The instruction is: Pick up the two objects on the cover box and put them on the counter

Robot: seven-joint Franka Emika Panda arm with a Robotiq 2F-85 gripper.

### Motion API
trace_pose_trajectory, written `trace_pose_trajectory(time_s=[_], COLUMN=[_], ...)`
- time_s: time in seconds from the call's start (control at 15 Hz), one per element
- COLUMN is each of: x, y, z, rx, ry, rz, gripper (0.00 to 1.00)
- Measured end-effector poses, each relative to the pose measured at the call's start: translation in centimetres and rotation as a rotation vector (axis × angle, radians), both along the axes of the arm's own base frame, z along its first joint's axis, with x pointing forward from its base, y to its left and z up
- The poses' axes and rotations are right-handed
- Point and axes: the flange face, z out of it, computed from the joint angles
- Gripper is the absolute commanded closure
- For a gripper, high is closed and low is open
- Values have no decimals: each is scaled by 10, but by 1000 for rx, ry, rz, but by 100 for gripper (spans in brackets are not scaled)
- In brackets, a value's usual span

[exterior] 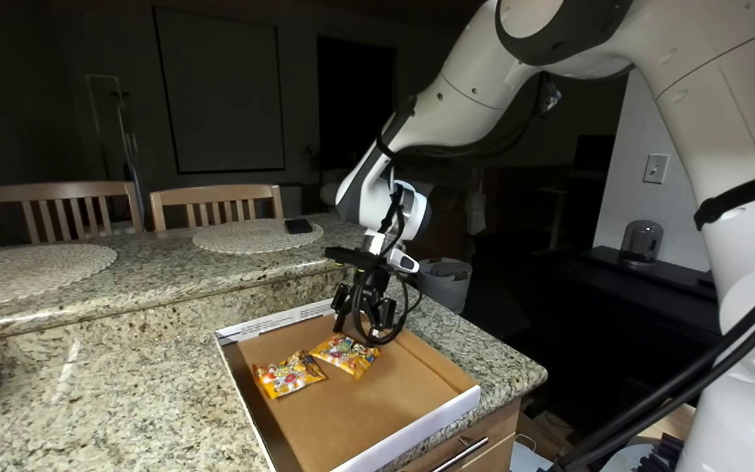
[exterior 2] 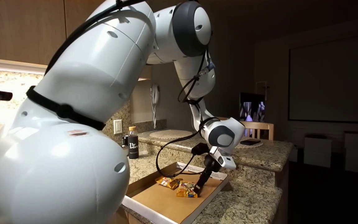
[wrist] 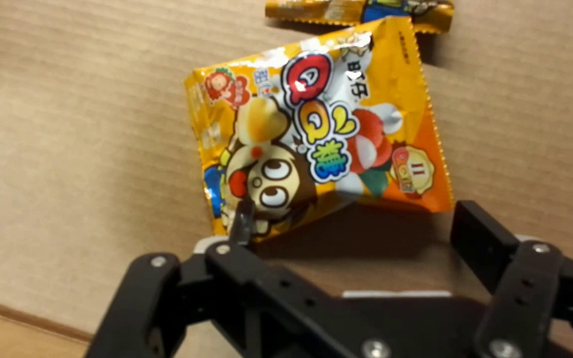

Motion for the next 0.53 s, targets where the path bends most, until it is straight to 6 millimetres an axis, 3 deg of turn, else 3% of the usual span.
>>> trace_pose_trajectory(time_s=[0.27, 0.53], x=[-3, -16], y=[3, 11], z=[2, 5], rx=[56, 137], ry=[-32, 69], rz=[121, 250], gripper=[0, 0])
